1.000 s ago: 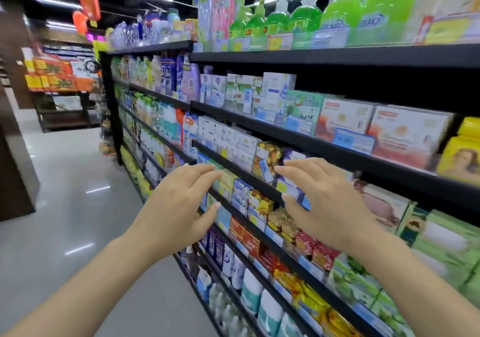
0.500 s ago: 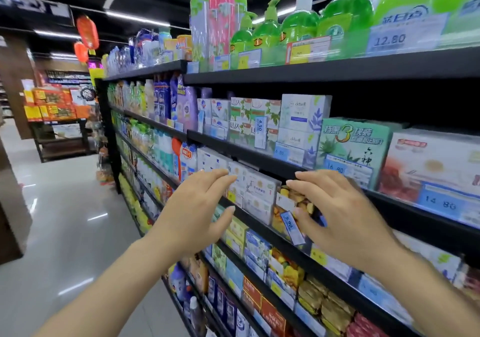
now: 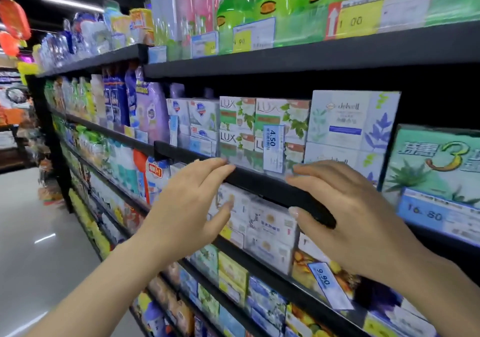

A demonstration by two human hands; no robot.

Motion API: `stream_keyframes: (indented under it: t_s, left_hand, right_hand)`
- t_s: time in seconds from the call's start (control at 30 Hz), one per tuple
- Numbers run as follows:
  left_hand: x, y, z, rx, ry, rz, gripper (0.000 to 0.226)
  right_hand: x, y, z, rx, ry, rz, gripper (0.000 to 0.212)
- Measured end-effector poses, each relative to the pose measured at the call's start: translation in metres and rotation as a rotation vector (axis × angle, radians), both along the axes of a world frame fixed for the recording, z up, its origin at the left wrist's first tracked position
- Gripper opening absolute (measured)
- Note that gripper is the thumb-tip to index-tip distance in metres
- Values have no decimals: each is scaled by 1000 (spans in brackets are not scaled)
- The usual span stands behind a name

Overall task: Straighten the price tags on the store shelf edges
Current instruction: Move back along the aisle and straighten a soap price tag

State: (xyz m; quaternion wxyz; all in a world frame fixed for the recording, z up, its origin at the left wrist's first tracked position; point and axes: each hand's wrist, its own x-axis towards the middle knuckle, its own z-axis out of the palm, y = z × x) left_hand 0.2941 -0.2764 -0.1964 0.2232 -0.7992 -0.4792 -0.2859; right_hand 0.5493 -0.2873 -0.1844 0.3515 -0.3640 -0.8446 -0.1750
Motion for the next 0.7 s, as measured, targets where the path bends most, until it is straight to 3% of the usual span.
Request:
stream_keyframes:
  t_s: [0.4,0.7]
  left_hand:
    - [-34,123,10,79,-39,-522,45]
    - [-41,150,-2,113,-38,-705,44]
  right_hand:
    - [-60,24,2,43,78,-385,42]
    - [-92,28,-5,92,149,-612,42]
